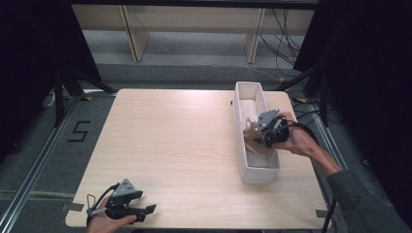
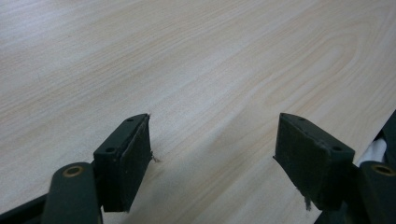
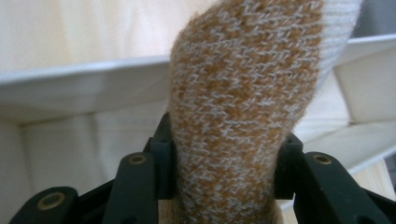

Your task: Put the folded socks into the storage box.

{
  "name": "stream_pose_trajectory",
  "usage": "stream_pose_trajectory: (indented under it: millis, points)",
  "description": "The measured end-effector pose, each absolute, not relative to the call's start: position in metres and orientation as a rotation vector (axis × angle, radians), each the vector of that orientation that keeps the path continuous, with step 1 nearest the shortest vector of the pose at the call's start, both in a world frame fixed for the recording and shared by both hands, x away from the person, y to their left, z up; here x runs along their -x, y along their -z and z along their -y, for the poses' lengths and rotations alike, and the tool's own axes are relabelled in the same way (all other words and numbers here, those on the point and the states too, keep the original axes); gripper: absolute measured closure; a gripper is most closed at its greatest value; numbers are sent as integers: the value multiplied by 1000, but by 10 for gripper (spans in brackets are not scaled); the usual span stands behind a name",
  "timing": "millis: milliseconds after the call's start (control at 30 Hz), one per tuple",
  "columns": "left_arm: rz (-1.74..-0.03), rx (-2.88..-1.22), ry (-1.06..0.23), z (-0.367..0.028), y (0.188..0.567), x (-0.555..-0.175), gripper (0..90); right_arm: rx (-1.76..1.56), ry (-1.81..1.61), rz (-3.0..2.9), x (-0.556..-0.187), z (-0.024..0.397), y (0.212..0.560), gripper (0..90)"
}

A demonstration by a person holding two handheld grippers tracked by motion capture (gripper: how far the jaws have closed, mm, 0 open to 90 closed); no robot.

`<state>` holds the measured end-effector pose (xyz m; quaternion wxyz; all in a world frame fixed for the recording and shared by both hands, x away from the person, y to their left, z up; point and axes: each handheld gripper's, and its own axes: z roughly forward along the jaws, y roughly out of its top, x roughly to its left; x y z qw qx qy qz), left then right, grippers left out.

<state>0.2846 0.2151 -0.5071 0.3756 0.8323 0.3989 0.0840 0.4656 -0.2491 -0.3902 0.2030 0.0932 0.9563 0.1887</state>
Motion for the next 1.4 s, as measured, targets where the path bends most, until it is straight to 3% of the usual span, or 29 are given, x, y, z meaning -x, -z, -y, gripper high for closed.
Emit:
stream_pose_trajectory:
  millis: [200,367,467,567,667,933,1400]
  points:
    - [-1021,-2134,-216,-215,508,-285,260,-275,-562,-2729,-456,250,405,534]
    - [-1022,-2134,-213,-215,508,-286,259,-347,-665,-2754,-454,255,402,385]
    - [-1020,-2140,-212,-215,508,-285,259,-425,-771,-2739,-452,260,389,342]
    - [-1020,-2140,-211,-215,508,-286,259,-452,-883,-2717,-448,265,371,383]
    - [-1012,-2146,-214,-215,508,-286,260,-464,-969,-2692,-445,270,356,503]
    - [-1023,-2149,-209,-215,509,-285,259,-474,-937,-2789,-450,259,361,724]
    - [-1013,-2156,-204,-213,510,-285,260,-256,-582,-2947,-440,242,387,739]
